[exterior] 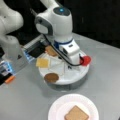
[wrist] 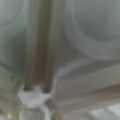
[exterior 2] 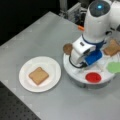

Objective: Ingredient selection for cheeseburger or sandwich

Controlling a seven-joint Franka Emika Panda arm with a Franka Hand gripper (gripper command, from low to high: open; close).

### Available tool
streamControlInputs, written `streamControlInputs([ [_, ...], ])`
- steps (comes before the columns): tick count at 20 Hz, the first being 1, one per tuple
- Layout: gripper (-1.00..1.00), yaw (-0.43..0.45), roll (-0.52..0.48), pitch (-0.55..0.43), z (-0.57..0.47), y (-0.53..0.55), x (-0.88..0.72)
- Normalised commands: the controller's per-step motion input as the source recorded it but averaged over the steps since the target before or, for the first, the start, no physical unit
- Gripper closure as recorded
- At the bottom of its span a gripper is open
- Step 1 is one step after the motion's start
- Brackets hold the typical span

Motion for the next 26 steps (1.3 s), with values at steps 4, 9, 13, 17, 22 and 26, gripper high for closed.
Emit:
streamControlInputs([
  [4, -1.0, -0.157, 0.124, 0.074, 0.11, -0.2, -0.13],
  [9, -1.0, -0.282, 0.115, 0.085, 0.24, -0.15, -0.17],
  [13, -1.0, -0.291, 0.126, 0.073, 0.21, -0.12, -0.12],
  [17, -1.0, -0.213, 0.159, 0.047, 0.11, 0.0, -0.02],
  [22, -1.0, -0.172, 0.154, 0.053, 0.11, 0.07, 0.02],
  [26, -1.0, -0.21, 0.148, 0.083, 0.21, 0.05, 0.01],
])
